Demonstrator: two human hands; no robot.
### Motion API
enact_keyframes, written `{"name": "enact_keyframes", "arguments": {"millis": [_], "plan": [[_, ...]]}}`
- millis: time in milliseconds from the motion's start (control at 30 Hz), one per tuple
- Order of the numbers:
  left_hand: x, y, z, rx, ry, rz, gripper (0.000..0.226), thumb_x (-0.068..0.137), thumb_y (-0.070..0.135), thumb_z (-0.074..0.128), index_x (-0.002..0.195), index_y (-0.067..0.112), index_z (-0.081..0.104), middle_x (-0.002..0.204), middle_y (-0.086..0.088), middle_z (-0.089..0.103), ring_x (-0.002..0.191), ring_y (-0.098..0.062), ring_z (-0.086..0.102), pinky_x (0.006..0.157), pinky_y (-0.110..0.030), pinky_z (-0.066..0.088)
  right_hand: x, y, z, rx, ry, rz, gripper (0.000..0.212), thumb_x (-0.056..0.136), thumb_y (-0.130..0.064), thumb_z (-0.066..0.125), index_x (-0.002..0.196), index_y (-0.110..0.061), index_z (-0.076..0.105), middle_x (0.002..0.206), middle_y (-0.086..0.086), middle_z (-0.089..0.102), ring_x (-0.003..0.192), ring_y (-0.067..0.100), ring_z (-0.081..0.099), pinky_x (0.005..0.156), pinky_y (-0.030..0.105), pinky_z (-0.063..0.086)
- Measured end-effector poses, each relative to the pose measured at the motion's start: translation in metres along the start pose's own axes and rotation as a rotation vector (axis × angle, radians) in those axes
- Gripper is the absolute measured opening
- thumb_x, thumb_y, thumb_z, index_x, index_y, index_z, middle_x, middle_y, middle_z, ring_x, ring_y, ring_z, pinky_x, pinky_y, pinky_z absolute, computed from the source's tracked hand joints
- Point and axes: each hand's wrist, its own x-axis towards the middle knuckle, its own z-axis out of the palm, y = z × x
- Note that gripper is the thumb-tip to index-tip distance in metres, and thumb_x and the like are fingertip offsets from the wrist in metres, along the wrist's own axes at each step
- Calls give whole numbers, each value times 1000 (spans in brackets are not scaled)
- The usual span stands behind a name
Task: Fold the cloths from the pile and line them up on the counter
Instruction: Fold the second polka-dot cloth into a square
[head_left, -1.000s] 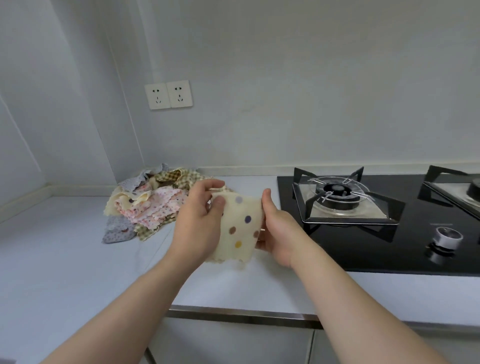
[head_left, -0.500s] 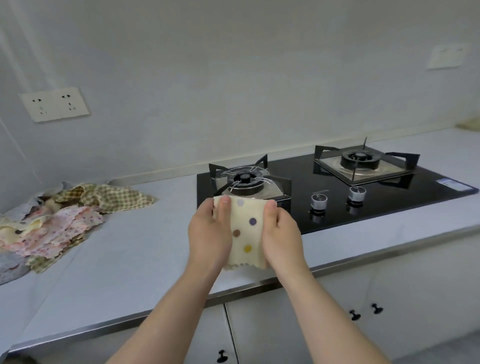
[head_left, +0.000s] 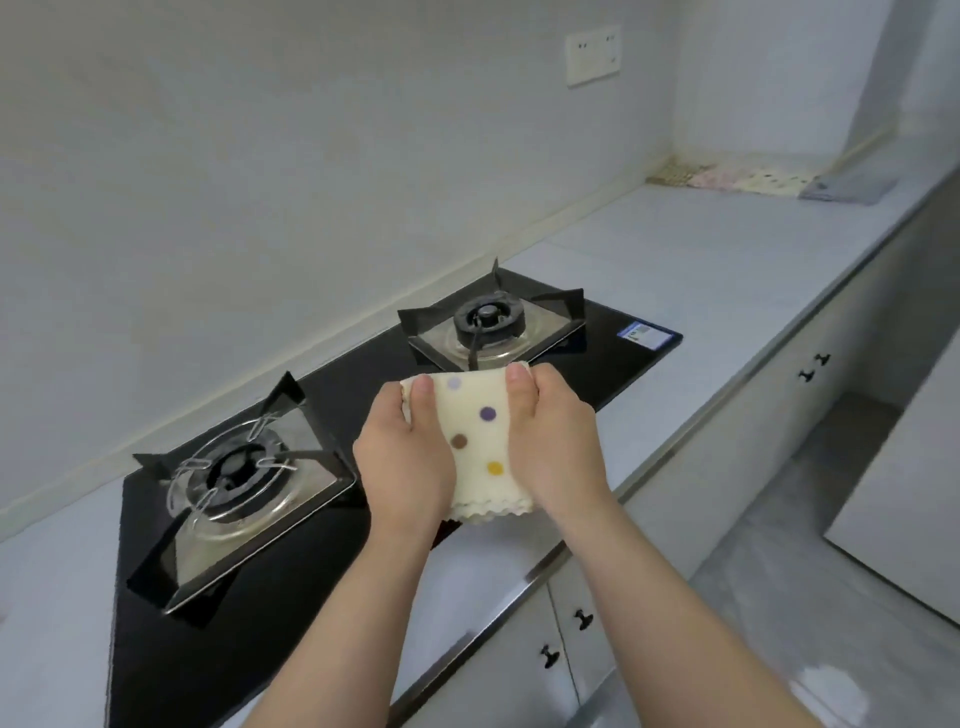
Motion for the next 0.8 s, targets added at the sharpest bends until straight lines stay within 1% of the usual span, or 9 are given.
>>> {"name": "enact_keyframes", "arguments": {"millis": [100, 167, 300, 367, 467, 533, 633, 700, 800], "plan": [[2, 59, 40, -25, -107, -35, 32, 104, 36, 44, 80, 20, 58, 72, 1, 59, 67, -13, 53, 60, -28, 44, 34, -7, -63, 8, 59, 100, 35, 106, -43, 33, 88, -20, 53, 75, -5, 59, 67, 6, 54, 52, 17, 37], [-1, 102, 65, -27, -171, -65, 33, 104, 36, 44, 85, 17, 61, 75, -1, 62, 68, -14, 56, 63, -31, 46, 52, -11, -109, 2, 73, 171, 31, 106, -40, 33, 92, -23, 53, 79, -6, 59, 70, 3, 52, 54, 14, 34], [-12, 187, 112, -16, -302, -135, 30, 104, 38, 42, 88, 23, 63, 80, -1, 66, 77, -19, 63, 69, -36, 52, 77, -26, -201, 22, 116, 282, 35, 107, -37, 34, 91, -15, 56, 75, -4, 57, 67, 9, 51, 54, 20, 34], [-21, 223, 132, -1, -339, -134, 34, 104, 38, 43, 86, 15, 61, 81, -5, 66, 80, -25, 64, 73, -42, 53, 85, -32, -243, 13, 130, 323, 36, 107, -37, 35, 91, -13, 56, 74, -4, 55, 65, 8, 50, 53, 21, 33], [-32, 259, 161, -42, -376, -158, 39, 101, 43, 44, 80, 11, 56, 80, -12, 66, 79, -33, 65, 75, -53, 55, 97, -35, -292, -25, 163, 332, 37, 107, -36, 35, 78, -17, 47, 69, -3, 51, 60, 9, 45, 49, 21, 28], [-39, 276, 179, -65, -399, -176, 39, 100, 43, 45, 79, 12, 56, 79, -10, 66, 77, -30, 65, 75, -51, 55, 104, -33, -316, -36, 169, 332, 39, 107, -36, 35, 75, -14, 44, 68, -2, 49, 59, 12, 43, 48, 24, 26], [-48, 303, 206, -84, -449, -195, 39, 103, 37, 44, 81, 7, 52, 76, -9, 62, 71, -25, 60, 69, -42, 53, 114, -25, -351, -56, 198, 367, 39, 107, -36, 36, 80, -10, 49, 70, -1, 52, 59, 11, 44, 47, 22, 25], [-47, 310, 219, -81, -468, -201, 38, 104, 35, 42, 77, 10, 49, 74, -6, 60, 70, -25, 58, 66, -37, 50, 120, -21, -360, -71, 202, 377, 38, 107, -36, 36, 84, -10, 52, 71, 0, 54, 61, 10, 45, 48, 22, 26], [-33, 316, 248, -57, -485, -183, 37, 103, 37, 41, 74, 15, 48, 78, -5, 61, 78, -30, 60, 74, -42, 51, 145, -13, -369, -41, 225, 392, 37, 106, -36, 37, 87, -10, 54, 75, 1, 57, 64, 14, 48, 52, 26, 30]]}}
